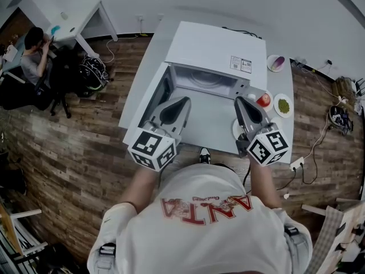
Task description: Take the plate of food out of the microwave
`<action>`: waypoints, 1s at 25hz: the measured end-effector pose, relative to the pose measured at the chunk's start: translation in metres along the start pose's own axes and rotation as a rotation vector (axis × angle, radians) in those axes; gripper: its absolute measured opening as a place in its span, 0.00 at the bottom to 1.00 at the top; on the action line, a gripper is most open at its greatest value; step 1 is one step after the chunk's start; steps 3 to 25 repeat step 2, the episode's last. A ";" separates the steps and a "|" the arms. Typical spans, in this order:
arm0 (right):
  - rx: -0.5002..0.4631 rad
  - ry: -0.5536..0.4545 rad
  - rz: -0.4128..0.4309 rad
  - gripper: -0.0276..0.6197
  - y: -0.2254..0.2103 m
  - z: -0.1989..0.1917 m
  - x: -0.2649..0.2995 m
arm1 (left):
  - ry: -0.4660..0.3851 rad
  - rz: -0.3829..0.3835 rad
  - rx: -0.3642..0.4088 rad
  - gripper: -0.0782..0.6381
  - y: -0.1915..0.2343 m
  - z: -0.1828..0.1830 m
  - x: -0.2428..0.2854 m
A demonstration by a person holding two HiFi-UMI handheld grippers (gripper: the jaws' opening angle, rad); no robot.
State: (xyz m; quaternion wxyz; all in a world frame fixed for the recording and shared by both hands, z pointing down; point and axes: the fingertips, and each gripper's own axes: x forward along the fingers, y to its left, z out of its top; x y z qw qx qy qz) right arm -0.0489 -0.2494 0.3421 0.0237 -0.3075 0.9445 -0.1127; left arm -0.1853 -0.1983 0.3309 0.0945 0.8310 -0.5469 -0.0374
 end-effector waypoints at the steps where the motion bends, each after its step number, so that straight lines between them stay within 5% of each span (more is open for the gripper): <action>1: -0.003 0.001 0.004 0.05 0.001 -0.001 0.001 | 0.000 0.001 -0.001 0.12 0.001 0.000 0.000; 25: -0.007 0.002 0.008 0.05 0.003 -0.001 0.001 | 0.000 0.001 -0.003 0.12 0.002 0.000 -0.001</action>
